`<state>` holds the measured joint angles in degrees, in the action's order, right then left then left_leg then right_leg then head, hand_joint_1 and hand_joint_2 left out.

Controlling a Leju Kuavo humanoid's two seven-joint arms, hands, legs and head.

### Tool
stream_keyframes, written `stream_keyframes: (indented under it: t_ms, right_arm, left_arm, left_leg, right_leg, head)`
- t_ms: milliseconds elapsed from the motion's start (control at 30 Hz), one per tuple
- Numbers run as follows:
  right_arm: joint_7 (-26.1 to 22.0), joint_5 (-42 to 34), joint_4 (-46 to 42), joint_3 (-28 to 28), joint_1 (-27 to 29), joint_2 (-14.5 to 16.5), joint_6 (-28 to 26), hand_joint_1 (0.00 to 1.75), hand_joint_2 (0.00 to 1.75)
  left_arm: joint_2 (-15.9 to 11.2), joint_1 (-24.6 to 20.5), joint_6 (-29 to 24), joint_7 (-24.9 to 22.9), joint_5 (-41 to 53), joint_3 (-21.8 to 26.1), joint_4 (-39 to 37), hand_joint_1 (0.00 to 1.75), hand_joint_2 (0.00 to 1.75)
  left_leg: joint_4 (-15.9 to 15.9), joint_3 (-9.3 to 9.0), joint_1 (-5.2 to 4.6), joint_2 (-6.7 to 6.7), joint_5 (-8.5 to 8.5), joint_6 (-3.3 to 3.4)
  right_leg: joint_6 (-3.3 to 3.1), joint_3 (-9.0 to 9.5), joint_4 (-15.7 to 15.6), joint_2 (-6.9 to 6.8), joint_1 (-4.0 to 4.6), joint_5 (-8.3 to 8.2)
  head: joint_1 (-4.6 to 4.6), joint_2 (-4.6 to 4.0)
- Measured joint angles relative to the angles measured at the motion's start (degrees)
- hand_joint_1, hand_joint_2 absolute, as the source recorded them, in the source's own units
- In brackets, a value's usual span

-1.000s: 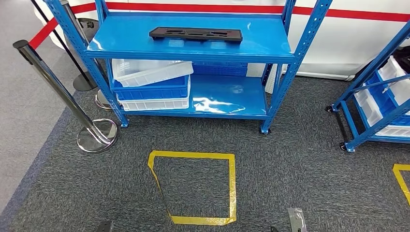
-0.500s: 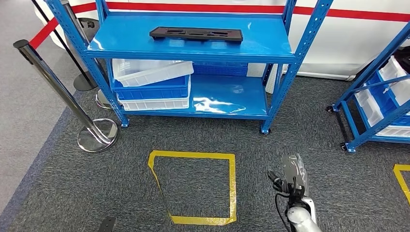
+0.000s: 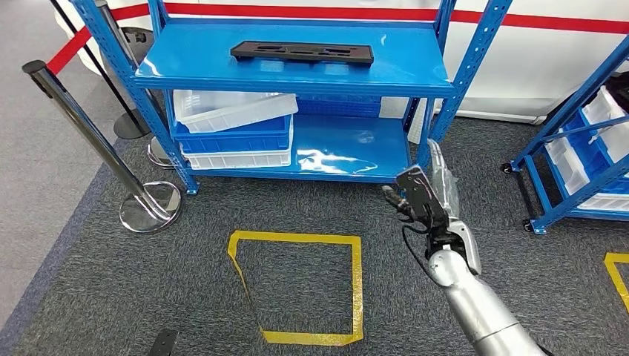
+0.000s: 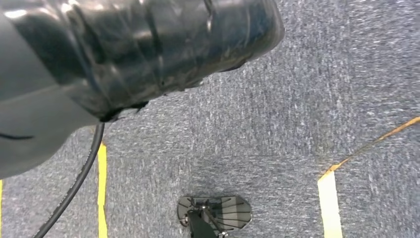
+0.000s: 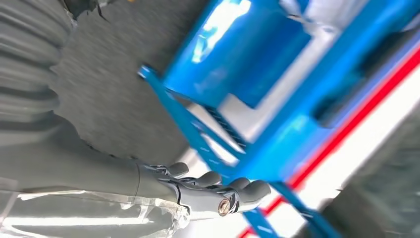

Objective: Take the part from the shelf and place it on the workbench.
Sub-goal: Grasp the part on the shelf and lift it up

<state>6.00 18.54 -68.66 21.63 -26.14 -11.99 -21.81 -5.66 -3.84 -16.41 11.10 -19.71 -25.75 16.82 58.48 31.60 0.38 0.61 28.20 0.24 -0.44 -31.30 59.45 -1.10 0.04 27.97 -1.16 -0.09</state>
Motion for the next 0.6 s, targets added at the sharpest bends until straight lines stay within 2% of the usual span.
stream_keyframes:
  t_ms: [300,600]
  right_arm:
    - [2.4,12.8,-6.4,8.8,-8.8,0.8,6.3,0.00,1.75]
    - [3.1,26.5,-10.1,18.0,-17.2,4.0,11.9,0.00,1.75]
  left_arm:
    - [-0.4,-1.2,1.4,1.4,-0.5,-2.2,0.0,0.00,0.00]
    - [-0.6,-2.3,3.2,2.5,-1.3,-4.4,-0.1,0.00,0.00]
  left_leg:
    - [0.0,0.03,0.00,0.06,-0.01,-0.01]
    - [0.0,0.04,0.01,0.09,-0.01,-0.02]
  right_leg:
    - [0.00,-0.01,0.0,-0.01,0.00,0.00]
    - [-0.01,-0.01,0.0,-0.03,0.03,0.00]
  head:
    - [0.01,0.00]
    - [0.01,0.00]
